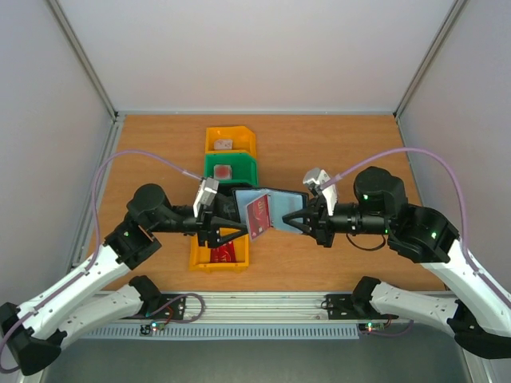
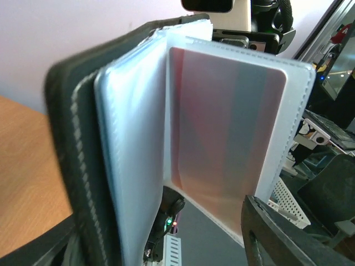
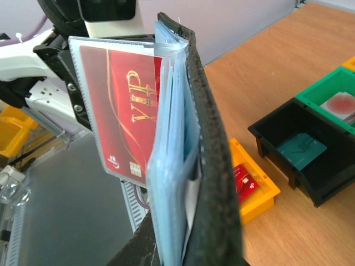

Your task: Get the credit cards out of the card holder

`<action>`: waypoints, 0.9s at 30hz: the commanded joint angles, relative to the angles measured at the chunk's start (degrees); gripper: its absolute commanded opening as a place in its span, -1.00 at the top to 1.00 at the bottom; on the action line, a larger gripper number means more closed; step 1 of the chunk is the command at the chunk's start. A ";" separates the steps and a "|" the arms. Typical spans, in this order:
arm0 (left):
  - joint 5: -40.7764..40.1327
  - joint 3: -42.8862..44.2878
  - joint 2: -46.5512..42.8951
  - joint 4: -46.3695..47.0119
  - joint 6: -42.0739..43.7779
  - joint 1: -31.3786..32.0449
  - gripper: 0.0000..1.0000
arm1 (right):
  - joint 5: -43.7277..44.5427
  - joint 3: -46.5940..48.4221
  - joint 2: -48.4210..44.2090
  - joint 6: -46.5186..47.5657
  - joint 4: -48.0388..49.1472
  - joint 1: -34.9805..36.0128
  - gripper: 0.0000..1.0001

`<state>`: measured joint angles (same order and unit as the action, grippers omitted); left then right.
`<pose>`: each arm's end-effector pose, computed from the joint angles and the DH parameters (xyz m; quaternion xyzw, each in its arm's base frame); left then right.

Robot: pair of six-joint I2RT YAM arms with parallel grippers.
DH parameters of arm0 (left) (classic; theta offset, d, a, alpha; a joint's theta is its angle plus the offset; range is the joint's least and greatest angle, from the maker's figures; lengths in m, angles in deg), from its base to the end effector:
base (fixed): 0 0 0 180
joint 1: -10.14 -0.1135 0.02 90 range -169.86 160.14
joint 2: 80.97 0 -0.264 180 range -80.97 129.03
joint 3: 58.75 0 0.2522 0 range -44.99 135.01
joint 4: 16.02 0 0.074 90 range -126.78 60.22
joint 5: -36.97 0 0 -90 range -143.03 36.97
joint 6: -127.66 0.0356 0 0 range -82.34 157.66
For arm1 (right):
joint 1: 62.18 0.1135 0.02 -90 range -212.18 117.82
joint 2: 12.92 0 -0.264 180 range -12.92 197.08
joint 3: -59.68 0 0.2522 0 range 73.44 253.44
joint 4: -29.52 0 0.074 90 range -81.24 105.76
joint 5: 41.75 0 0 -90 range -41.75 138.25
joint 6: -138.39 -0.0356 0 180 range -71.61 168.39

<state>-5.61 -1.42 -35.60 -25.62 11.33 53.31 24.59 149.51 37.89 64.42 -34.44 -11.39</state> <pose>0.1128 -0.1418 0.3577 0.3798 0.5846 -0.6053 0.3841 0.0811 0.1220 0.4319 -0.5464 0.6281 0.3222 0.4507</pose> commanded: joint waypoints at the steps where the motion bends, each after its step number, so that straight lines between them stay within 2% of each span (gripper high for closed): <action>1: -1.56 0.41 -0.32 2.02 1.14 0.20 -0.22 | 0.23 0.26 -1.03 -0.97 0.37 -0.07 0.98; 3: -2.26 0.50 0.02 2.43 2.00 0.19 -0.08 | -0.13 0.30 -0.51 -1.11 0.37 -0.07 0.98; 6: -0.60 0.72 0.05 4.24 1.79 0.16 -0.05 | -0.43 0.83 0.48 -1.01 -0.34 -0.07 0.98; 11: 8.71 0.05 -1.45 5.51 1.23 0.22 -0.56 | 1.45 2.26 0.99 0.39 -3.35 -0.07 0.98; 14: 8.02 -0.16 -2.64 3.95 1.90 0.20 -0.63 | 0.54 2.67 0.73 0.70 -3.64 -0.07 0.98; 16: 5.02 -0.01 -2.31 4.17 1.51 0.24 -0.46 | -0.25 2.72 0.74 0.55 -3.39 -0.07 0.97; 20: 2.85 0.01 -1.26 5.90 1.15 0.32 0.35 | -1.15 2.85 1.19 0.33 -3.08 -0.07 0.97; 21: 2.93 -0.19 -1.32 6.22 0.87 0.36 0.45 | -1.25 2.85 1.08 0.46 -2.99 -0.07 0.98; 23: 1.62 -0.16 -1.54 5.40 0.61 0.33 0.45 | -1.90 2.85 1.03 0.72 -2.98 -0.07 0.98; 25: -1.39 -0.07 -1.51 2.59 0.66 0.33 0.22 | -4.42 2.65 1.22 0.87 -2.67 -0.07 0.97; 27: -3.85 -0.05 -1.21 0.27 1.03 0.46 0.18 | -8.57 2.42 1.67 1.37 -2.12 -0.07 0.98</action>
<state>-4.52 -1.50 -36.76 -23.61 12.01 53.38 22.47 150.89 39.40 64.20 -37.87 -11.44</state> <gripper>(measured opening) 0.395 0.062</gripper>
